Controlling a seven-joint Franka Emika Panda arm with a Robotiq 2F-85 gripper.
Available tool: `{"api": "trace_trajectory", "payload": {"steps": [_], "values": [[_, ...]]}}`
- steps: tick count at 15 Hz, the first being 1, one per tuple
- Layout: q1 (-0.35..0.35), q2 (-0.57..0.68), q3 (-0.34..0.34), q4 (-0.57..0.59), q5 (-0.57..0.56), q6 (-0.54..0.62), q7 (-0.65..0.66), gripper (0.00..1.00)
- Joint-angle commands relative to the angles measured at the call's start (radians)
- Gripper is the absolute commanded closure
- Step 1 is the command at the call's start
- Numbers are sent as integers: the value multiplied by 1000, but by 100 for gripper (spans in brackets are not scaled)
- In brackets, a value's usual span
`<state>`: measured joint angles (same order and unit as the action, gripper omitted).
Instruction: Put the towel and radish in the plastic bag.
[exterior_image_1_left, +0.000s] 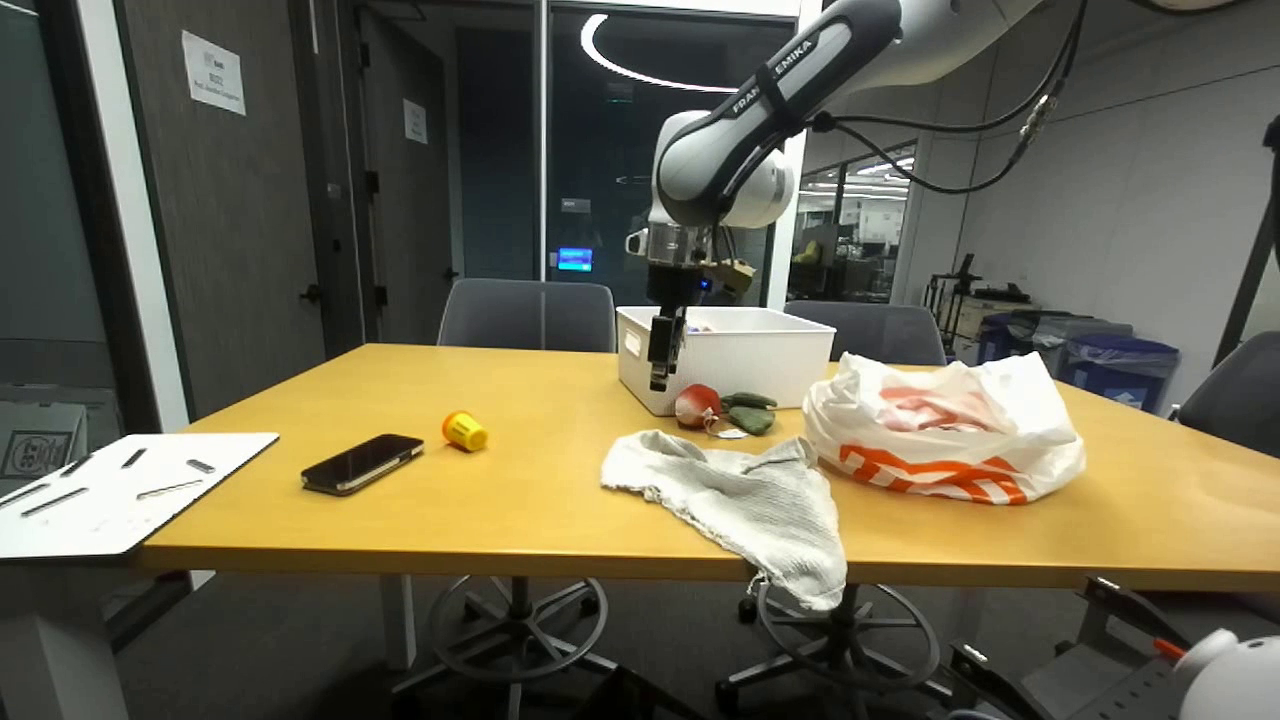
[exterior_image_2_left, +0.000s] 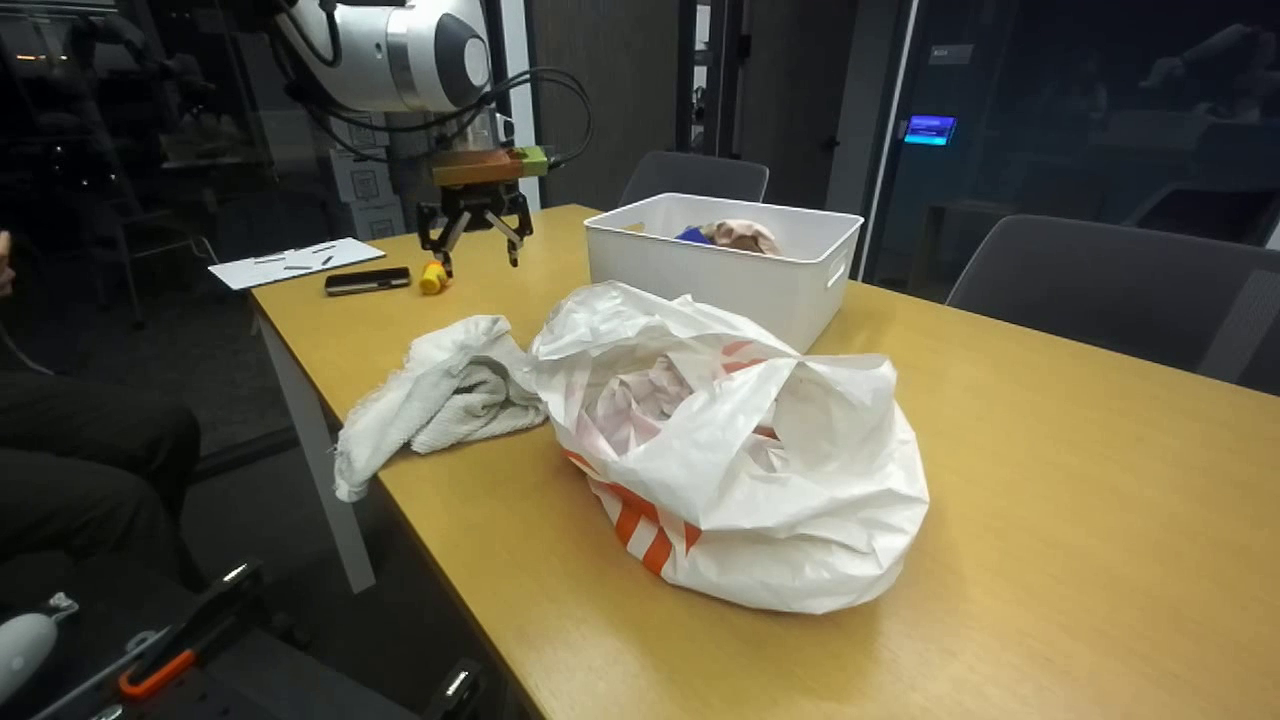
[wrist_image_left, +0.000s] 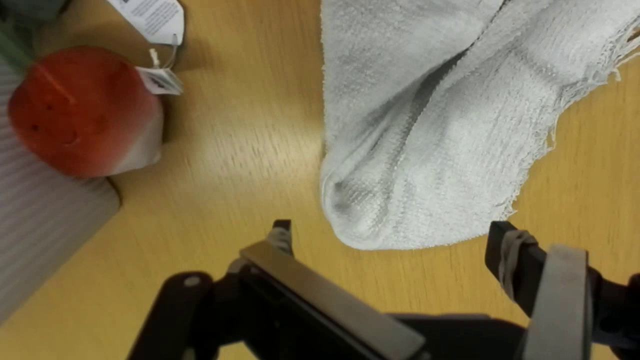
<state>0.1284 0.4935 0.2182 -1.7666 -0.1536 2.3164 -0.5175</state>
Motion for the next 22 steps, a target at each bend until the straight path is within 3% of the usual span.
{"api": "trace_trajectory", "payload": {"steps": [1, 5, 11, 12, 13, 18, 22], "values": [[-1, 13, -4, 13, 1, 12, 3, 0], [-20, 85, -8, 11, 37, 19, 20, 0], [-58, 191, 26, -39, 129, 160, 23, 0], [-58, 203, 29, -44, 126, 189, 20, 25], [-53, 210, 24, -45, 113, 203, 25, 26], [-36, 161, -1, -52, 91, 195, 92, 65], [-29, 41, -45, -98, 74, 196, 192, 97]]}}
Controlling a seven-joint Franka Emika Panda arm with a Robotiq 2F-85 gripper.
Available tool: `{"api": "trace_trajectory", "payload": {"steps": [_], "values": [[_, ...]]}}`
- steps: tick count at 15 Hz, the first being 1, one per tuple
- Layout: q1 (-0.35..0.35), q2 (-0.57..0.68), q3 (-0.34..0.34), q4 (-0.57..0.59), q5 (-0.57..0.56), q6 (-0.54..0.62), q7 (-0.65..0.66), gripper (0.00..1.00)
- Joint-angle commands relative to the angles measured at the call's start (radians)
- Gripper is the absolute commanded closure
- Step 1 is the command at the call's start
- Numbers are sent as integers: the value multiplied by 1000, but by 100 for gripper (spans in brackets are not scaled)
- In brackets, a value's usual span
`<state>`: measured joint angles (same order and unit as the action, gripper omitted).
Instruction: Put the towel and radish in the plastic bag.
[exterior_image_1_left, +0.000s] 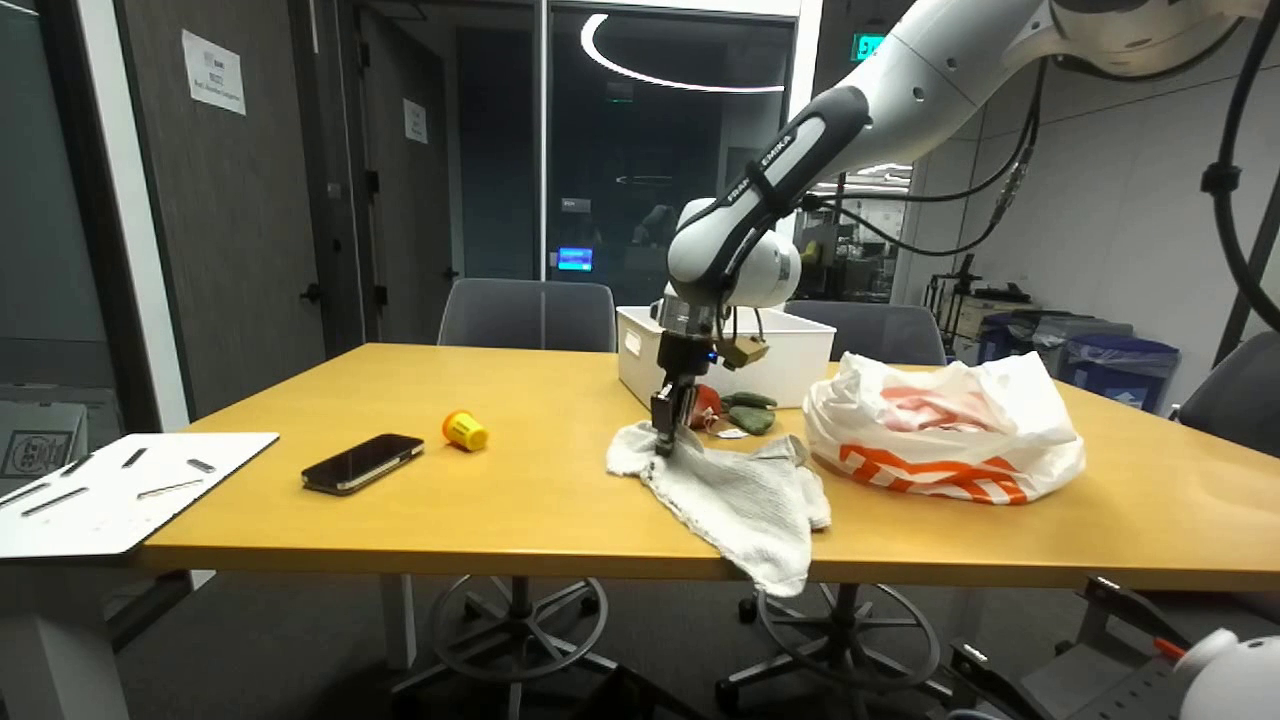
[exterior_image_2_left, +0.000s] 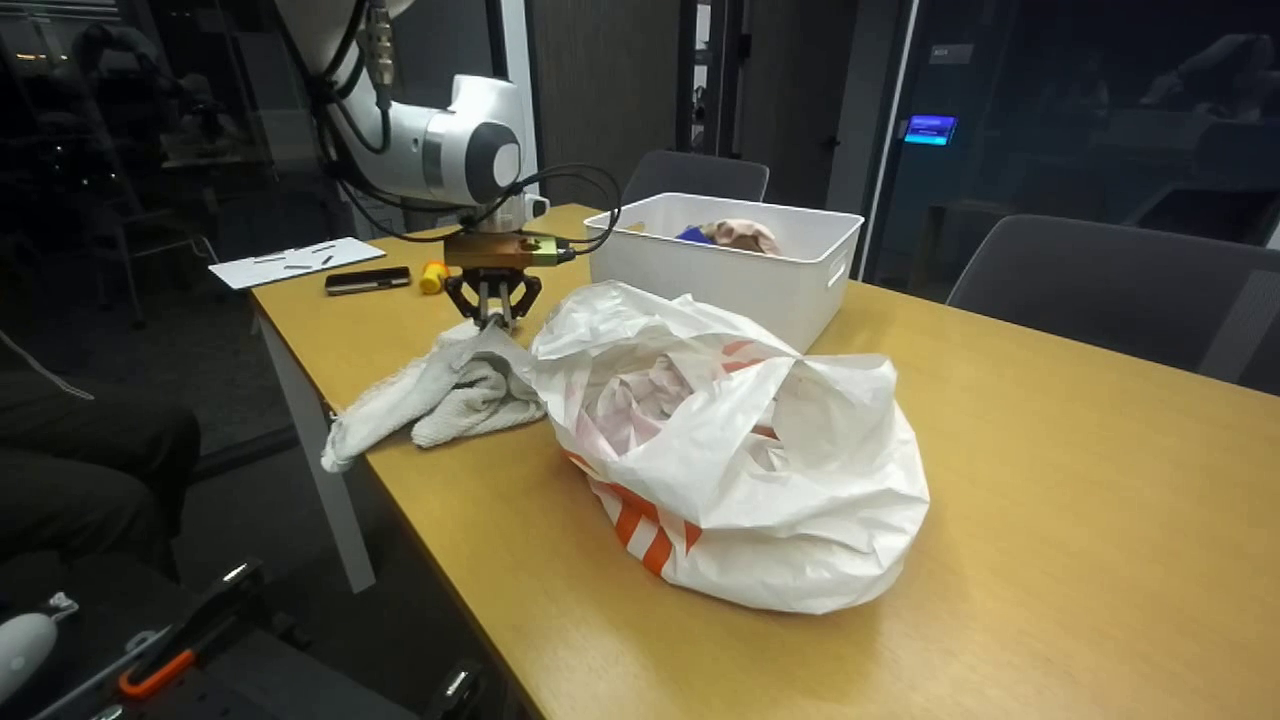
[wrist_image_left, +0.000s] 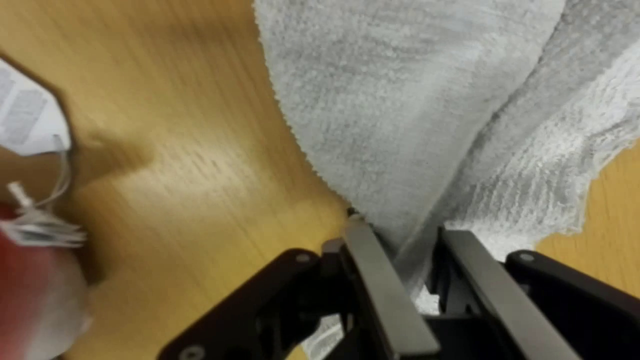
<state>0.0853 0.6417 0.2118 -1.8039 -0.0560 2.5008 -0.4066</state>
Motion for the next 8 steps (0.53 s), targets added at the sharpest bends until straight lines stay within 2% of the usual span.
{"api": "trace_trajectory", "payload": {"steps": [1, 5, 8], "values": [[18, -142, -54, -78, -33, 14, 106, 100], [20, -279, -114, -167, -58, -16, 228, 99], [20, -397, -141, -265, -71, -106, 320, 99]]}}
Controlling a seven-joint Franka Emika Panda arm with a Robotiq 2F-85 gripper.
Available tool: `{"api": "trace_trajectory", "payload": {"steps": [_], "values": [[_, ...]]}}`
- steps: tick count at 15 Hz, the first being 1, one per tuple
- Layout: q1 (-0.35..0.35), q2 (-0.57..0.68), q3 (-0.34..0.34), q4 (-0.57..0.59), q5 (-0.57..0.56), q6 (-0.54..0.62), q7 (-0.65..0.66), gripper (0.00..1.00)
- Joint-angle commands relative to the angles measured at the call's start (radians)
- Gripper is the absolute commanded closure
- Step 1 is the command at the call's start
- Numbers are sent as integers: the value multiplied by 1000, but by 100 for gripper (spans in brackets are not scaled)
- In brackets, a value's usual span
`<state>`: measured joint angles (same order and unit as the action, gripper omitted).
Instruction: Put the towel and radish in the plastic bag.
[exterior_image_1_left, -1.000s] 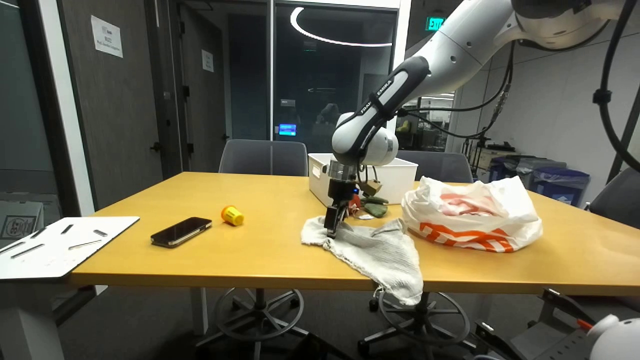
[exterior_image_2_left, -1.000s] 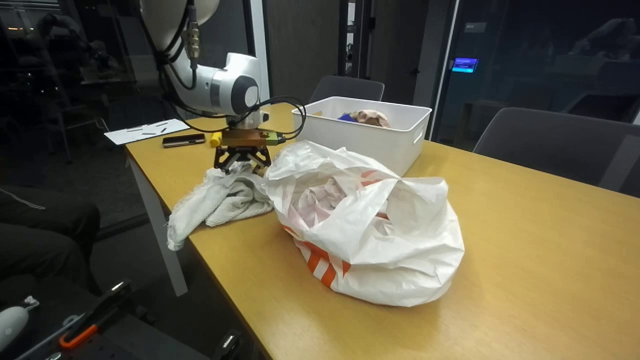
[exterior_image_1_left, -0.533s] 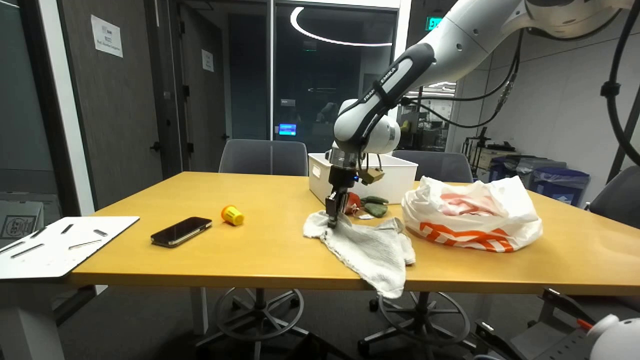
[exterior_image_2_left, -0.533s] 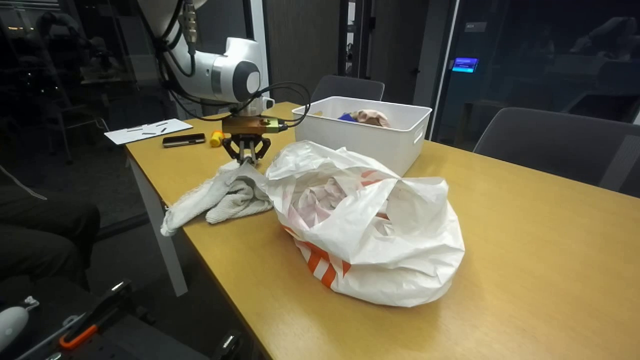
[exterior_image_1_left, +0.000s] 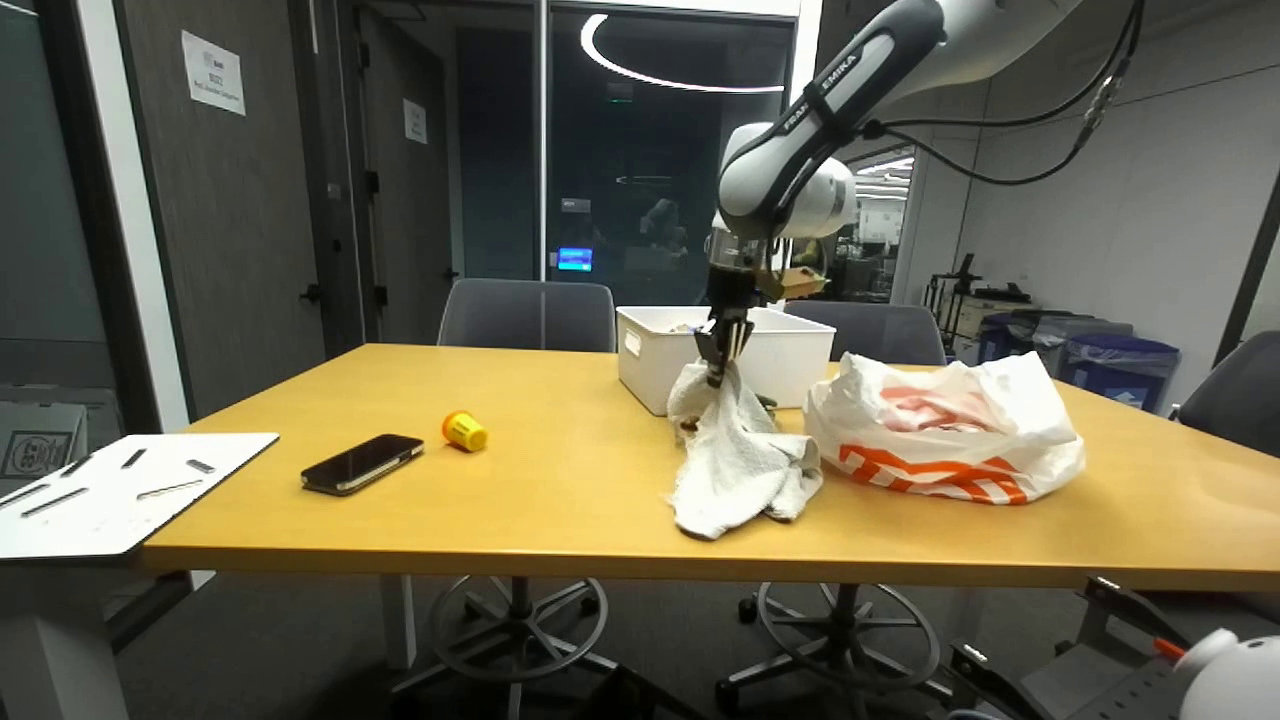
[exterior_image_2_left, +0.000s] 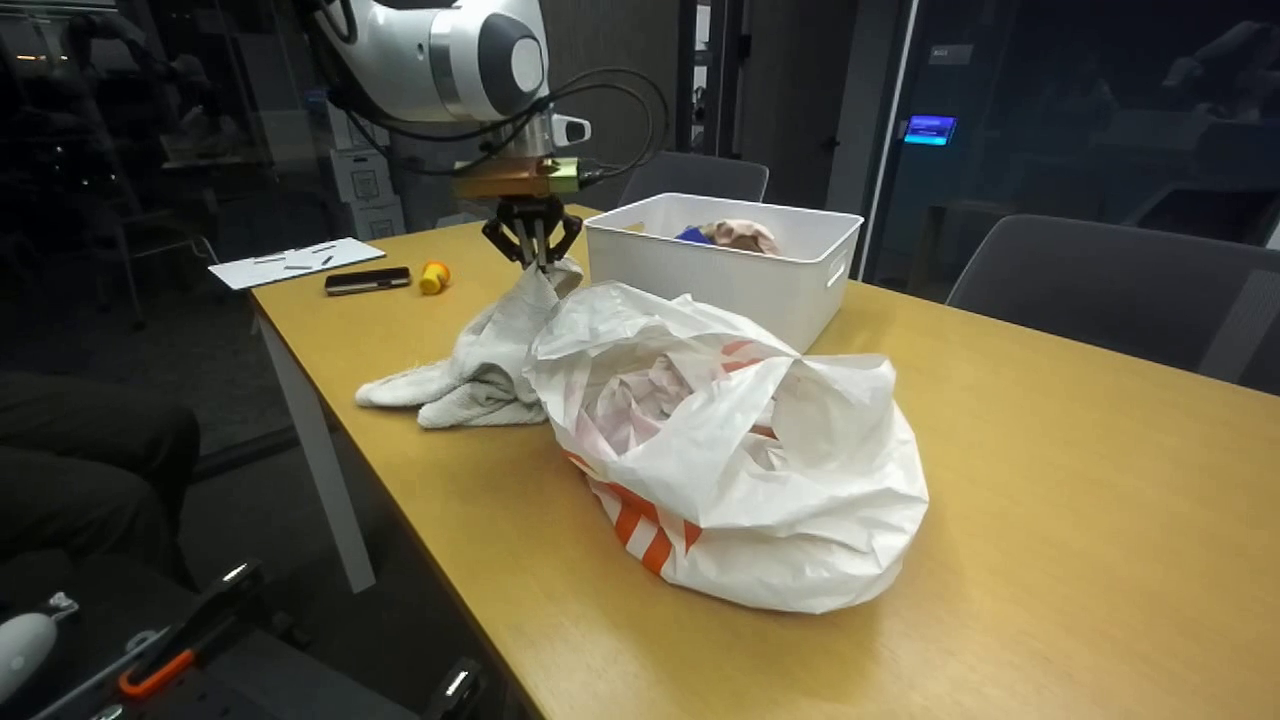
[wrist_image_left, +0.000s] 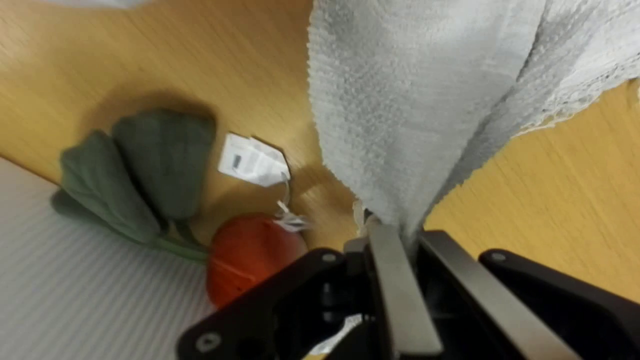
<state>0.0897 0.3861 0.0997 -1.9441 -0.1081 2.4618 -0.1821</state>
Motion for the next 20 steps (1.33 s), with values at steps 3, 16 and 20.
{"api": "trace_trajectory", "payload": {"steps": [3, 16, 20], "values": [[-12, -219, 3, -197, 81, -246, 67, 99], [-67, -49, 85, -332, 551, -50, -250, 65], [-37, -125, 69, -360, 470, -50, -154, 36]]}}
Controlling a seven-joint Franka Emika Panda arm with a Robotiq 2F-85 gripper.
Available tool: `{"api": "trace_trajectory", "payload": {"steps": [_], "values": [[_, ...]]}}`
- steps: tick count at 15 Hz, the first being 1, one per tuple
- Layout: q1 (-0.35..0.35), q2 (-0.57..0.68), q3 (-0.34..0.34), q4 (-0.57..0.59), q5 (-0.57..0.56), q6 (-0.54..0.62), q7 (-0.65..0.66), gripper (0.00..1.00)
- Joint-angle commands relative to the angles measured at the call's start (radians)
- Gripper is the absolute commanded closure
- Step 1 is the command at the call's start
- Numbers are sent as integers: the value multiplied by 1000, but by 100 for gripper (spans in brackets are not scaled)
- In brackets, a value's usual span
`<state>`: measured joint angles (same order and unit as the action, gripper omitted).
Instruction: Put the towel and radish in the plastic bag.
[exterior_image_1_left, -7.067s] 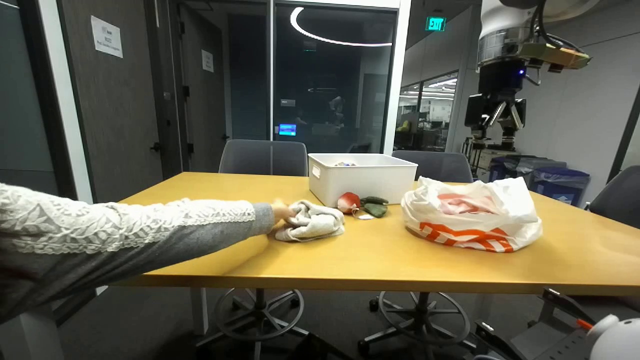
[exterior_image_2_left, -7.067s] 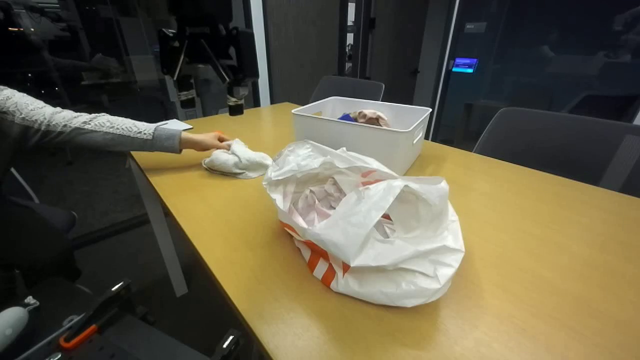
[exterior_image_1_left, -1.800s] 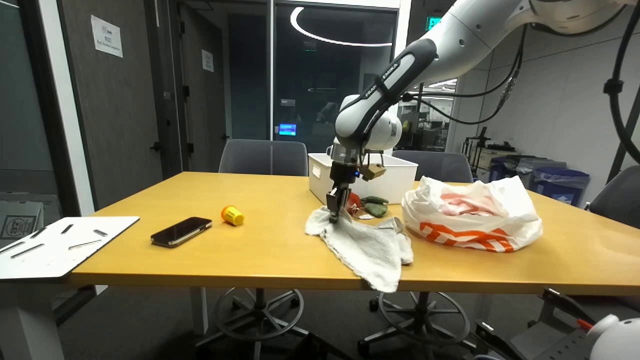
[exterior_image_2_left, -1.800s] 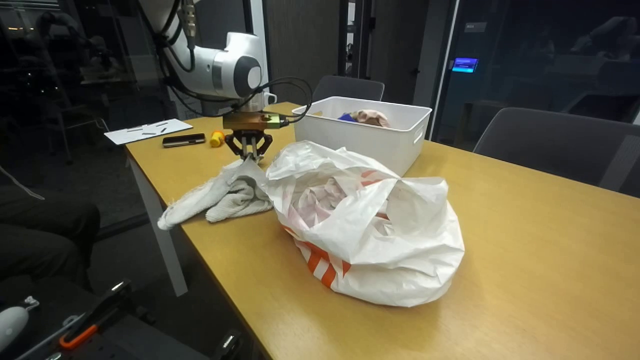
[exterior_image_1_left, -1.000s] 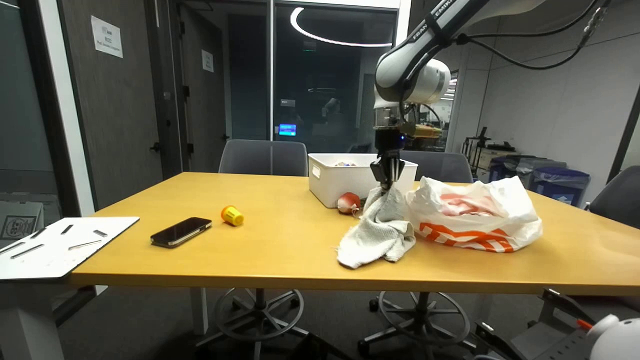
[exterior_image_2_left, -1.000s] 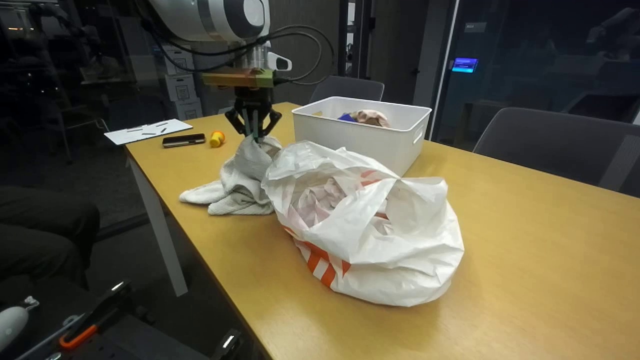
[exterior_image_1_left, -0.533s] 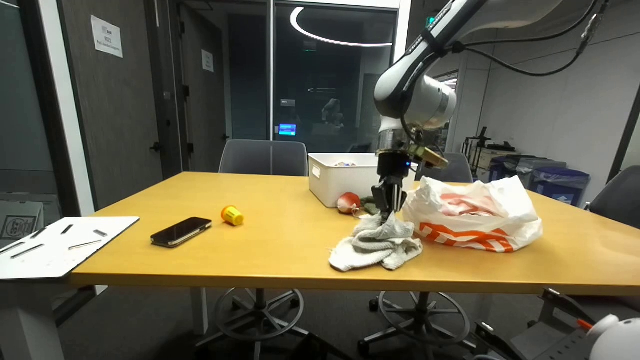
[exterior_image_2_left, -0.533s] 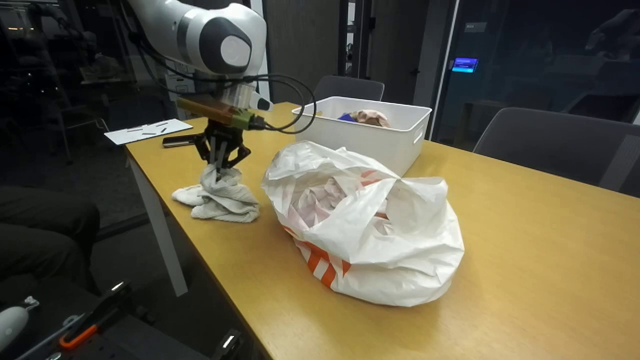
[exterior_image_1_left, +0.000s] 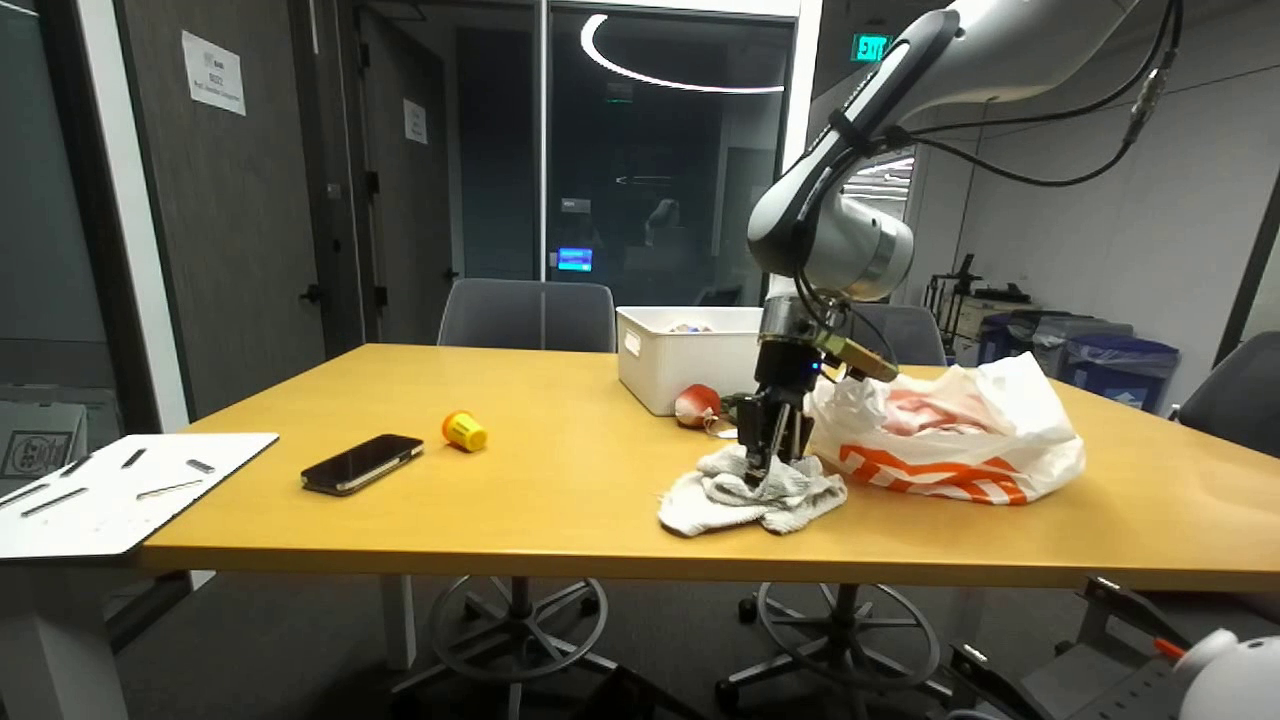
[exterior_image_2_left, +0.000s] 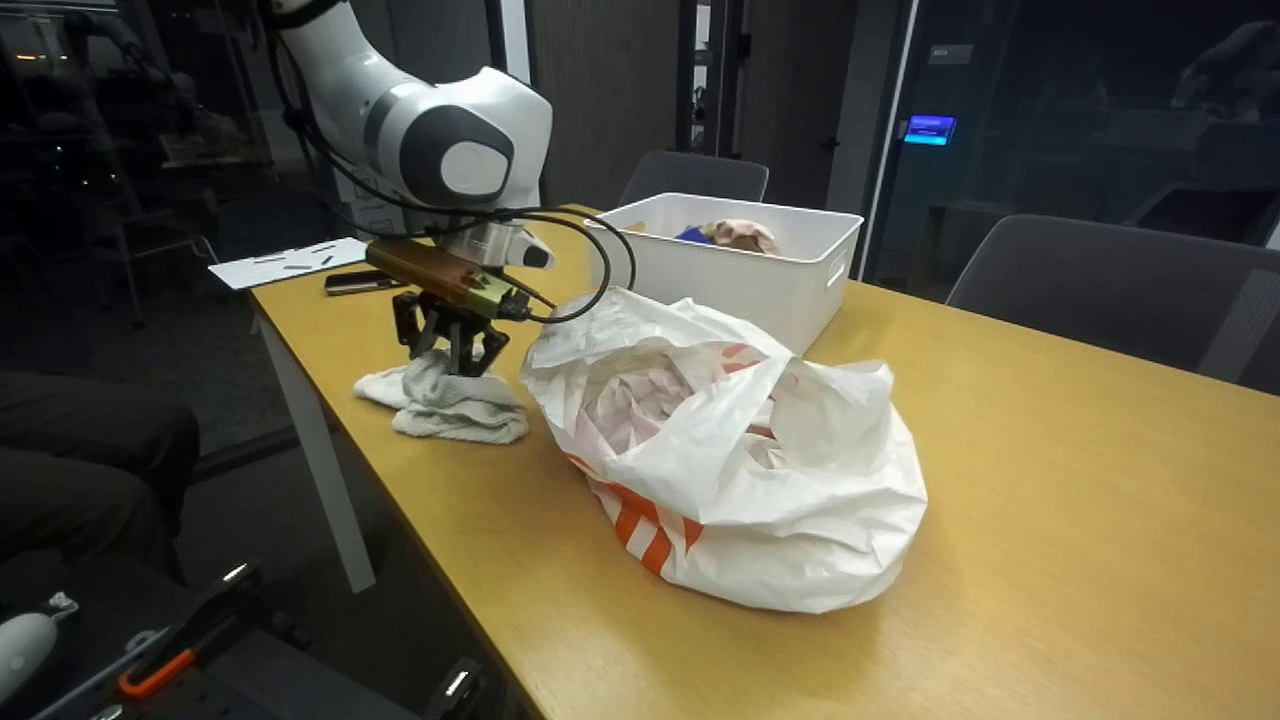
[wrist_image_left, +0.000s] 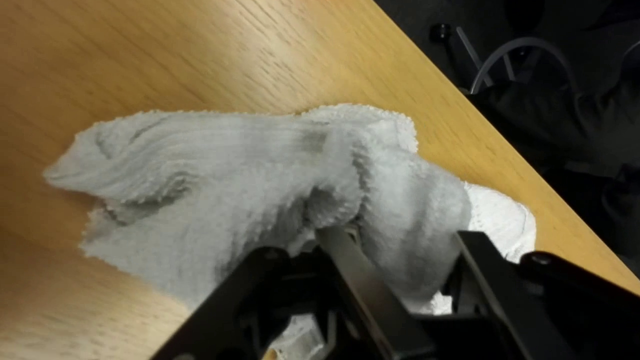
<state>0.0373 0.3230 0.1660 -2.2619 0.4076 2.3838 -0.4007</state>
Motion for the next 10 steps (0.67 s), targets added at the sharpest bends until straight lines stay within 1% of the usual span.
{"api": "trace_trajectory", "payload": {"steps": [1, 2, 3, 5, 8, 10], "values": [[23, -81, 0, -48, -62, 14, 102, 29], [28, -102, 3, -55, -72, -8, 126, 20], [39, -121, 0, -63, -96, -14, 159, 13], [54, -159, 6, -81, -125, -12, 183, 0], [87, -184, -4, -100, -257, 24, 228, 0], [96, -153, -10, -98, -337, 61, 248, 0]]}}
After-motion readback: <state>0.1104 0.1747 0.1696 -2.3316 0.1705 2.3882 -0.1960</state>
